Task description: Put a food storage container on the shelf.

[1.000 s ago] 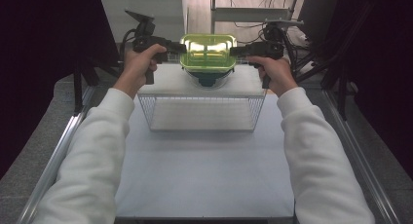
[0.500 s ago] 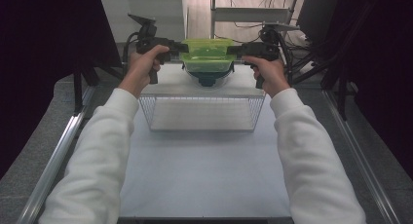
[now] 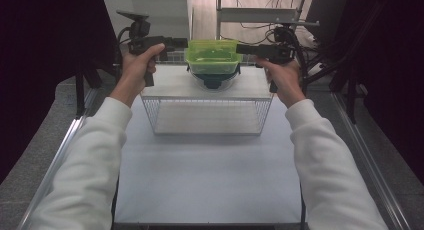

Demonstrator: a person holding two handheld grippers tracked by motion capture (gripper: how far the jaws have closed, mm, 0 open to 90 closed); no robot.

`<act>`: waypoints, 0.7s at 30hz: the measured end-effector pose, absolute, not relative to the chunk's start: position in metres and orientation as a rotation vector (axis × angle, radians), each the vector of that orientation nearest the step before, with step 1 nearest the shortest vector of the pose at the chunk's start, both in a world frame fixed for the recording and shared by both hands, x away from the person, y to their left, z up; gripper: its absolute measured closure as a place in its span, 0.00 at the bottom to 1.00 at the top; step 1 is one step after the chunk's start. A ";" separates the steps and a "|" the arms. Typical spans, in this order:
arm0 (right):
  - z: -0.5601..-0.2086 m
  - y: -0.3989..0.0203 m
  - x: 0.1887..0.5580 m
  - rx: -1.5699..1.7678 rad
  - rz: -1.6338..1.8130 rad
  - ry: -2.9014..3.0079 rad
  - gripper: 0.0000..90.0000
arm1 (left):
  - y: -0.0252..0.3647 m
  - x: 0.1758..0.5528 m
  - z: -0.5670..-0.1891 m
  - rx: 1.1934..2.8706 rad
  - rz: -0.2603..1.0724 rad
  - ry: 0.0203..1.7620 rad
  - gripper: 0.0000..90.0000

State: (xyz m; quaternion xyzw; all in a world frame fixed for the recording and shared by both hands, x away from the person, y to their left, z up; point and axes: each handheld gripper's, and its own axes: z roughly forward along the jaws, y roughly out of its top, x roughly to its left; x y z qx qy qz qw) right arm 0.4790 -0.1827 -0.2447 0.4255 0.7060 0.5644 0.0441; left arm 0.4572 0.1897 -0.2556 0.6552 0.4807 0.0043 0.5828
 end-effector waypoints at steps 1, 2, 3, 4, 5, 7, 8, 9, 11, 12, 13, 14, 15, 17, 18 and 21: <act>-0.244 -0.186 0.474 1.278 1.726 2.167 0.30 | 0.192 0.451 -0.255 1.538 0.022 1.107 0.26; -0.243 -0.188 0.469 1.246 1.727 2.171 0.29 | 0.194 0.445 -0.255 1.541 0.026 1.095 0.27; -0.243 -0.191 0.464 1.217 1.723 2.177 0.29 | 0.196 0.438 -0.255 1.540 0.025 1.087 0.27; -0.243 -0.193 0.459 1.193 1.716 2.190 0.29 | 0.199 0.432 -0.256 1.544 0.029 1.077 0.27; -0.243 -0.196 0.454 1.176 1.712 2.198 0.28 | 0.200 0.425 -0.257 1.553 0.041 1.067 0.27; -0.246 -0.201 0.445 1.141 1.696 2.211 0.28 | 0.203 0.410 -0.260 1.581 0.078 1.039 0.27; -0.249 -0.203 0.439 1.122 1.689 2.212 0.28 | 0.204 0.406 -0.261 1.592 0.085 1.028 0.27; -0.250 -0.205 0.435 1.116 1.678 2.216 0.28 | 0.204 0.400 -0.264 1.600 0.088 1.023 0.27; -0.256 -0.210 0.426 1.092 1.673 2.229 0.28 | 0.204 0.387 -0.271 1.619 0.099 1.010 0.27; -0.260 -0.212 0.420 1.078 1.669 2.242 0.28 | 0.205 0.384 -0.274 1.623 0.100 1.007 0.27; -0.262 -0.213 0.417 1.070 1.661 2.254 0.28 | 0.205 0.378 -0.279 1.631 0.114 1.010 0.27; -0.267 -0.213 0.411 1.051 1.638 2.271 0.28 | 0.205 0.374 -0.282 1.635 0.124 1.011 0.27; -0.270 -0.214 0.407 1.032 1.620 2.282 0.28 | 0.205 0.369 -0.286 1.639 0.137 1.013 0.27; -0.279 -0.214 0.396 0.991 1.558 2.302 0.28 | 0.206 0.358 -0.297 1.647 0.149 1.017 0.27; -0.284 -0.214 0.389 0.984 1.548 2.307 0.28 | 0.206 0.354 -0.300 1.649 0.156 1.017 0.27; -0.296 -0.218 0.372 0.964 1.551 2.310 0.28 | 0.208 0.336 -0.316 1.660 0.161 1.011 0.27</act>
